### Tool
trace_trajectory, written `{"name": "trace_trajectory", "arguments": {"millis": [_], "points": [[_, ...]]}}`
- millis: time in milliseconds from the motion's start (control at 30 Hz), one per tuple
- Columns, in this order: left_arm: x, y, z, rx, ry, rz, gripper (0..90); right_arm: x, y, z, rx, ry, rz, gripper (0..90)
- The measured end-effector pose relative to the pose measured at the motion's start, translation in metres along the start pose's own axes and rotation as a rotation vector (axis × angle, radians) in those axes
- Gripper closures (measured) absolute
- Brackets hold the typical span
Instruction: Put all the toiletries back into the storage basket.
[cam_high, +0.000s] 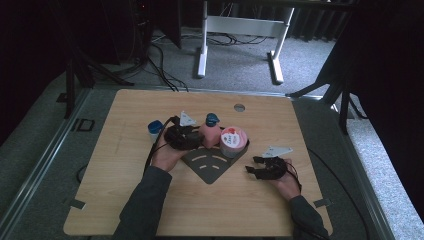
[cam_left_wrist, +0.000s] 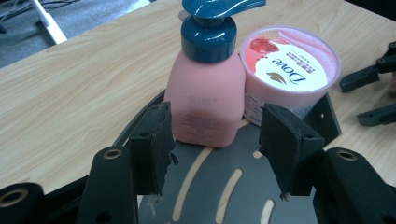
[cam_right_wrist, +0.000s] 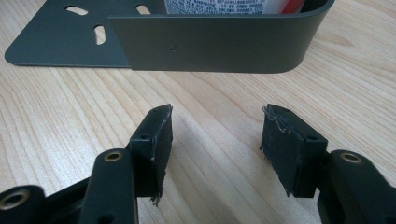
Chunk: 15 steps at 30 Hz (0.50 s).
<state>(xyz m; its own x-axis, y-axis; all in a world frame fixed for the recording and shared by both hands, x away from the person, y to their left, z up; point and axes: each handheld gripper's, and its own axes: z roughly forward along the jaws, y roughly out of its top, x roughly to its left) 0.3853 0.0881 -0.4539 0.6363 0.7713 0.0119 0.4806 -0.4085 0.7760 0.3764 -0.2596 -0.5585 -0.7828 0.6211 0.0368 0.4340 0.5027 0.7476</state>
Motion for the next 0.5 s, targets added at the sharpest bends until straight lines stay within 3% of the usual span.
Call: {"name": "trace_trajectory", "arguments": {"millis": [500], "points": [[0.002,-0.006,-0.02,0.0,-0.043,0.008,46.2,0.0,0.0,0.0,0.001,-0.001,-0.001,43.0]]}}
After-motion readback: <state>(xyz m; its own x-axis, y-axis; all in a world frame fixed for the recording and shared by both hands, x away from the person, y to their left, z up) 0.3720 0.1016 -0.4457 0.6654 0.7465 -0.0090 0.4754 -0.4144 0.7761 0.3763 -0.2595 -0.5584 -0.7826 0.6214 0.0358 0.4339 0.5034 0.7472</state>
